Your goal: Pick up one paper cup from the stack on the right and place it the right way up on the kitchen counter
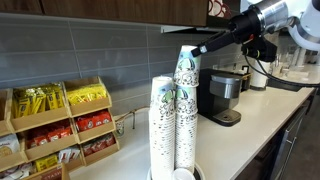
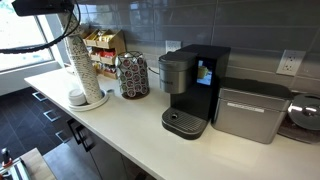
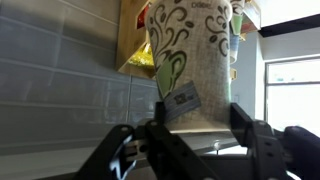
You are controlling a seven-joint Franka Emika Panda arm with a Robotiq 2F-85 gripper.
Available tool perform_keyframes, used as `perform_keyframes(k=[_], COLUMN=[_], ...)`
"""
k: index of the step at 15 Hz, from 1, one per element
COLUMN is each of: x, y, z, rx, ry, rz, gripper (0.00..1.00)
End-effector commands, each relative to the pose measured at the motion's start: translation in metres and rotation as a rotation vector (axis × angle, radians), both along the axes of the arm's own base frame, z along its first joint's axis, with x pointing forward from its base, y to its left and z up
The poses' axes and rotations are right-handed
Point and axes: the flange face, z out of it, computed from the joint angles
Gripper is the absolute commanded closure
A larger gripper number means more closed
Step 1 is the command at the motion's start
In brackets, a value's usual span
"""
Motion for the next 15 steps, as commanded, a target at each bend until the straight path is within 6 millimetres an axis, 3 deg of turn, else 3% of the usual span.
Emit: perform_keyframes(k=[1, 8, 15], x=[-0.008, -0.016, -0.015], y=[-0.007, -0.011, -0.011], z=[0.025, 0.064, 0.071], rx=[-0.018, -0.067, -0.155], ry=[-0.042, -0.078, -0.043], rz=[0.010, -0.020, -0.055], gripper=[0.61, 0.61, 0.61])
